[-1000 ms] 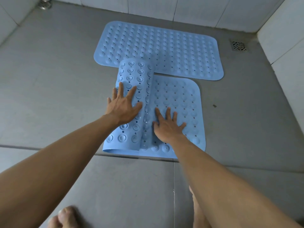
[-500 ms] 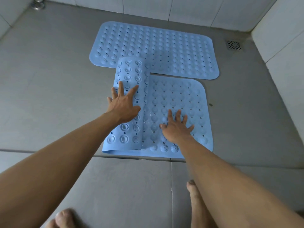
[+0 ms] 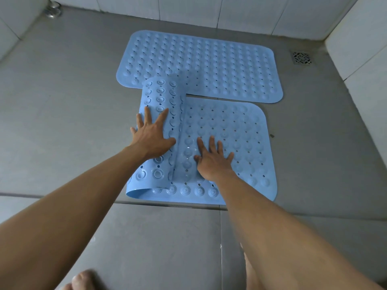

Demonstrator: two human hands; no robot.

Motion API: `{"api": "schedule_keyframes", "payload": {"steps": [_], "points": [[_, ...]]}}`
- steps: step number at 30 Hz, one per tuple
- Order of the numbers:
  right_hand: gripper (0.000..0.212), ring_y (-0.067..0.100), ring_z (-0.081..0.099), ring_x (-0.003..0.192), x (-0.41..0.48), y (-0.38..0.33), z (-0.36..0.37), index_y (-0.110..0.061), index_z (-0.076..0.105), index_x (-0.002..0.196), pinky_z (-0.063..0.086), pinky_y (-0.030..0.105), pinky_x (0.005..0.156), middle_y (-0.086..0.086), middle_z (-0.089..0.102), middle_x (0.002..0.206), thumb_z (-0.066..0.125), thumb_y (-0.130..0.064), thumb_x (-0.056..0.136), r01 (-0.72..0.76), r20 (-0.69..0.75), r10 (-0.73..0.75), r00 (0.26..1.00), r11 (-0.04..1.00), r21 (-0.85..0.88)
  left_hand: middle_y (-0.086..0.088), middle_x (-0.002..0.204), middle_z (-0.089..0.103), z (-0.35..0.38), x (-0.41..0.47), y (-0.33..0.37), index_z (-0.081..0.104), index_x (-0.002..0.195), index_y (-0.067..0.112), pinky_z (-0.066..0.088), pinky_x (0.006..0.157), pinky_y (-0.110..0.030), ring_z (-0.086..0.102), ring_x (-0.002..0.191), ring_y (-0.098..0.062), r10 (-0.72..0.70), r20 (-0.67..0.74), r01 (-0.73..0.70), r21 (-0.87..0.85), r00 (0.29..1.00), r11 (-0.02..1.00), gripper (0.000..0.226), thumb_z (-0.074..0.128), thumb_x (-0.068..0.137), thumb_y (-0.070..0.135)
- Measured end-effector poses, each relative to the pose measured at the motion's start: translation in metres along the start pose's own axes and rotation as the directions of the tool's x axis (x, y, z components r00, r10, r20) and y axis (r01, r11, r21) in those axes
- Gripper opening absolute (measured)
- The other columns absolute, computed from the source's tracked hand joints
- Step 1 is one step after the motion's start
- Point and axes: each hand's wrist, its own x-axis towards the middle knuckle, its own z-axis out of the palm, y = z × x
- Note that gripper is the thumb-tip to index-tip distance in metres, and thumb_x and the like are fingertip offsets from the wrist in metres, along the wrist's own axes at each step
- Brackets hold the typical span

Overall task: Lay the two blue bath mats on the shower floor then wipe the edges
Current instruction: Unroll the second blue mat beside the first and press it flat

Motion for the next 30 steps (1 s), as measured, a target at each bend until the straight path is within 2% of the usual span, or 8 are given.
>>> {"api": "schedule_keyframes", "payload": {"steps": [3, 7, 10, 13, 17, 20, 26, 30], "points": [[0.063, 0.026, -0.023, 0.151, 0.0, 0.006, -0.004, -0.041, -0.017, 0.156, -0.007, 0.068, 0.116, 0.0, -0.032, 0.162, 0.023, -0.047, 0.107, -0.054, 0.007, 0.054, 0.999, 0.998, 0.021, -0.014, 0.166, -0.014, -0.006, 0.002, -0.002, 0.008, 0.158, 0.041, 0.016, 0.117, -0.067, -0.006, 0.151, -0.044, -0.016, -0.001, 0.016, -0.047, 1.0, 0.999, 0.09, 0.062, 0.086, 0.043], [0.074, 0.03, -0.022, 0.151, 0.002, 0.001, -0.016, -0.027, -0.017, 0.157, -0.004, 0.067, 0.118, 0.007, -0.031, 0.162, 0.033, -0.041, 0.105, -0.161, -0.023, 0.163, 0.986, 0.986, 0.046, -0.015, 0.165, -0.017, -0.007, 0.003, -0.002, 0.009, 0.157, 0.042, 0.015, 0.118, -0.067, -0.008, 0.151, -0.044, -0.011, 0.041, 0.013, -0.03, 0.999, 0.999, 0.087, 0.061, 0.088, 0.041], [0.072, 0.034, -0.021, 0.151, 0.003, -0.019, -0.015, -0.037, -0.017, 0.157, -0.003, 0.07, 0.116, 0.006, -0.03, 0.163, 0.033, -0.036, 0.105, -0.065, -0.04, 0.067, 0.997, 0.997, 0.047, -0.013, 0.164, -0.021, -0.009, 0.005, -0.006, 0.012, 0.157, 0.039, 0.011, 0.118, -0.067, -0.011, 0.152, -0.042, -0.05, 0.049, 0.047, 0.058, 0.998, 0.997, 0.084, 0.057, 0.087, 0.035], [0.061, 0.031, -0.023, 0.151, 0.003, -0.026, -0.003, -0.043, -0.013, 0.156, -0.007, 0.071, 0.114, 0.005, -0.028, 0.164, 0.02, -0.048, 0.104, -0.018, -0.02, 0.019, 1.0, 0.998, 0.066, -0.011, 0.165, -0.017, -0.007, 0.003, -0.012, 0.016, 0.157, 0.037, 0.011, 0.119, -0.064, -0.011, 0.152, -0.039, -0.038, 0.069, 0.027, 0.159, 0.997, 0.987, 0.078, 0.049, 0.087, 0.024], [0.061, 0.03, -0.024, 0.151, 0.004, -0.017, 0.004, -0.045, -0.014, 0.155, -0.009, 0.069, 0.115, 0.003, -0.029, 0.164, 0.019, -0.046, 0.104, -0.002, -0.047, 0.005, 0.999, 0.999, 0.046, -0.011, 0.166, -0.013, 0.005, -0.001, -0.019, 0.016, 0.157, 0.035, 0.01, 0.118, -0.059, -0.013, 0.152, -0.037, -0.006, 0.053, -0.005, 0.204, 0.999, 0.979, 0.064, 0.04, 0.098, 0.042], [0.06, 0.029, -0.024, 0.151, 0.004, -0.011, 0.001, -0.046, -0.012, 0.155, -0.008, 0.068, 0.116, 0.002, -0.028, 0.164, 0.02, -0.046, 0.105, 0.0, -0.052, 0.003, 0.999, 0.999, 0.041, -0.012, 0.165, -0.019, 0.011, -0.002, -0.02, 0.011, 0.157, 0.036, 0.01, 0.117, -0.06, -0.016, 0.151, -0.039, 0.009, 0.043, -0.02, 0.273, 0.999, 0.962, 0.074, 0.046, 0.096, 0.056], [0.059, 0.031, -0.022, 0.151, 0.005, 0.004, -0.008, -0.048, -0.01, 0.155, -0.007, 0.068, 0.116, 0.008, -0.025, 0.164, 0.022, -0.042, 0.106, -0.062, -0.053, 0.063, 0.997, 0.998, 0.016, -0.013, 0.163, -0.025, 0.011, -0.003, -0.025, 0.005, 0.159, 0.033, 0.006, 0.118, -0.067, -0.017, 0.151, -0.04, -0.043, 0.077, 0.021, 0.267, 0.996, 0.963, 0.081, 0.051, 0.092, 0.038], [0.066, 0.038, -0.019, 0.151, 0.002, -0.026, -0.006, -0.034, -0.008, 0.159, -0.006, 0.069, 0.116, 0.013, -0.024, 0.164, 0.03, -0.038, 0.105, -0.052, -0.107, 0.046, 0.993, 0.997, -0.06, -0.014, 0.162, -0.026, 0.013, -0.006, -0.033, 0.003, 0.159, 0.029, 0.005, 0.118, -0.067, -0.018, 0.15, -0.042, -0.063, 0.045, 0.049, 0.27, 0.997, 0.962, 0.081, 0.048, 0.091, 0.029]]}}
